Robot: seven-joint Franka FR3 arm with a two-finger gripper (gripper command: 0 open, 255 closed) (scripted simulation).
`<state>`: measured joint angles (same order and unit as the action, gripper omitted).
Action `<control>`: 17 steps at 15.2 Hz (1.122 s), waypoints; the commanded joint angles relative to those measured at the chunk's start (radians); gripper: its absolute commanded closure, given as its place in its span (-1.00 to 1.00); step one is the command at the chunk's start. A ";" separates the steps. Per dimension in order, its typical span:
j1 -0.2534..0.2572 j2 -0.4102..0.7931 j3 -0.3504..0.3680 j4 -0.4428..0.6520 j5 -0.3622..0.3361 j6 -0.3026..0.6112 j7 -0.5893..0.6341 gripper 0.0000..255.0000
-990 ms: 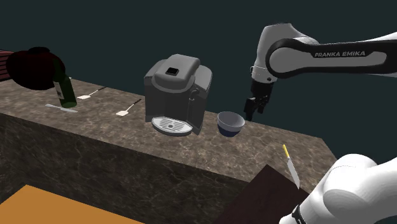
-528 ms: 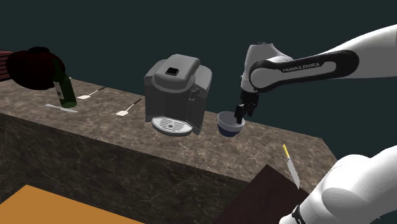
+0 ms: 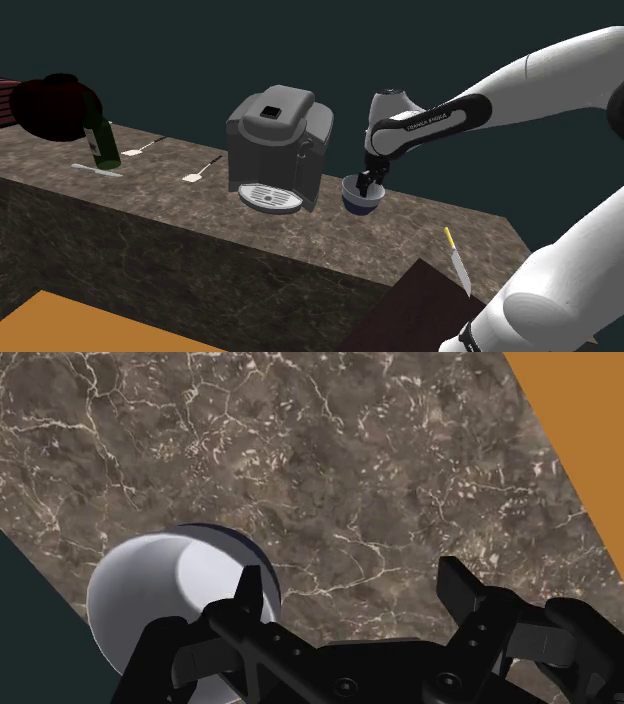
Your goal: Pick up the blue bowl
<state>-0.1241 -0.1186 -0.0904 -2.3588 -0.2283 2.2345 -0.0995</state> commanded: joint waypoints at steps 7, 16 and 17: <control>-0.030 0.302 -0.029 0.178 -0.034 0.167 -0.028 -1.00; -0.051 0.518 -0.041 0.316 -0.045 0.270 -0.039 -1.00; -0.051 0.528 -0.042 0.316 -0.046 0.280 -0.037 -1.00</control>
<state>-0.1750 0.3963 -0.1318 -2.0457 -0.2732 2.5038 -0.1388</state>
